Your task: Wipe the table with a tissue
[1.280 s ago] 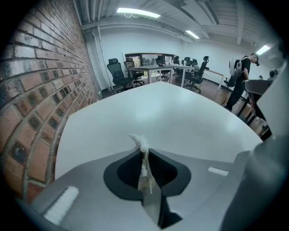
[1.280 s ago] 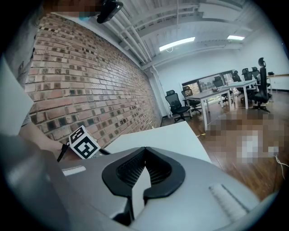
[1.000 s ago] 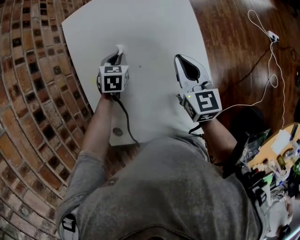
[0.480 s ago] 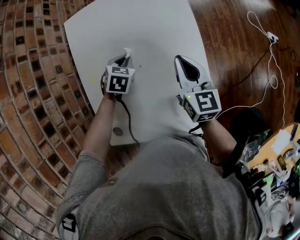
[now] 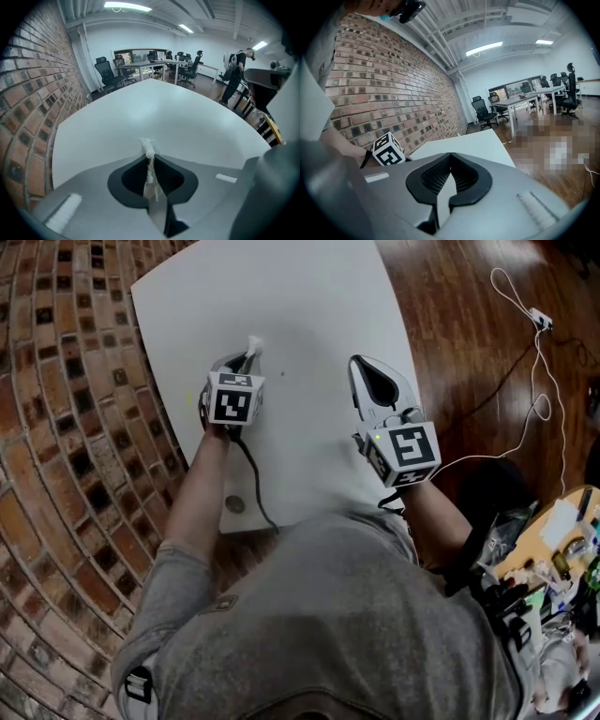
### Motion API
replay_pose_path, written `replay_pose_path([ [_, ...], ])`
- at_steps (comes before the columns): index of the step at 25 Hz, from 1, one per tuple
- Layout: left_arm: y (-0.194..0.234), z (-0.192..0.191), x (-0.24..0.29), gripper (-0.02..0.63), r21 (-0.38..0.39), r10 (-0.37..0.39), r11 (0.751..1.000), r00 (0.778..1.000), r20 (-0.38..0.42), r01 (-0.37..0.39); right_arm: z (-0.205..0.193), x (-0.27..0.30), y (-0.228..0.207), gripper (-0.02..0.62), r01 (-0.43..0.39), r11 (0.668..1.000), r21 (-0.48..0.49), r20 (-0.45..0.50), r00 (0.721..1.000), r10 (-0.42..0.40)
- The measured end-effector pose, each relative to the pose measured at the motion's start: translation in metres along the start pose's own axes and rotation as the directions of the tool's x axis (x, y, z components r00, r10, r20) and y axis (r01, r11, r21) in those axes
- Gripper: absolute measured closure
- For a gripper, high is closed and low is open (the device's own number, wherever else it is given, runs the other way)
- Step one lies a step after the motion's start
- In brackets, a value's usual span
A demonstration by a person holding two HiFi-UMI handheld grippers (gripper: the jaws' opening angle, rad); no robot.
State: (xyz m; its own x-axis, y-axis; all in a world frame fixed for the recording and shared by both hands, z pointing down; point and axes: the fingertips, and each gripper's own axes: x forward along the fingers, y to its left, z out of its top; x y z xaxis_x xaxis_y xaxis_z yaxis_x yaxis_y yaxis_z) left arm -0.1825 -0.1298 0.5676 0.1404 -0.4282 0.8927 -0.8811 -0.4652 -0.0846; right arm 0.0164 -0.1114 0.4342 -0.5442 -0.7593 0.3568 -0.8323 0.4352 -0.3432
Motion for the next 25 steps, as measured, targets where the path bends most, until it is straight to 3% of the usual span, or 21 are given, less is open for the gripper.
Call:
replay_pose_path([
  [22, 0.068, -0.032, -0.003, 0.572, -0.188, 0.072, 0.980, 0.997, 0.020, -0.067, 0.000, 0.017, 0.035, 0.581, -0.036, 0.998, -0.059, -0.032, 0.999, 0.034],
  [25, 0.070, -0.032, -0.013, 0.572, -0.261, 0.082, 0.963, 0.995, 0.062, -0.063, 0.003, 0.011, 0.042, 0.581, -0.045, 0.996, -0.073, -0.024, 0.999, 0.044],
])
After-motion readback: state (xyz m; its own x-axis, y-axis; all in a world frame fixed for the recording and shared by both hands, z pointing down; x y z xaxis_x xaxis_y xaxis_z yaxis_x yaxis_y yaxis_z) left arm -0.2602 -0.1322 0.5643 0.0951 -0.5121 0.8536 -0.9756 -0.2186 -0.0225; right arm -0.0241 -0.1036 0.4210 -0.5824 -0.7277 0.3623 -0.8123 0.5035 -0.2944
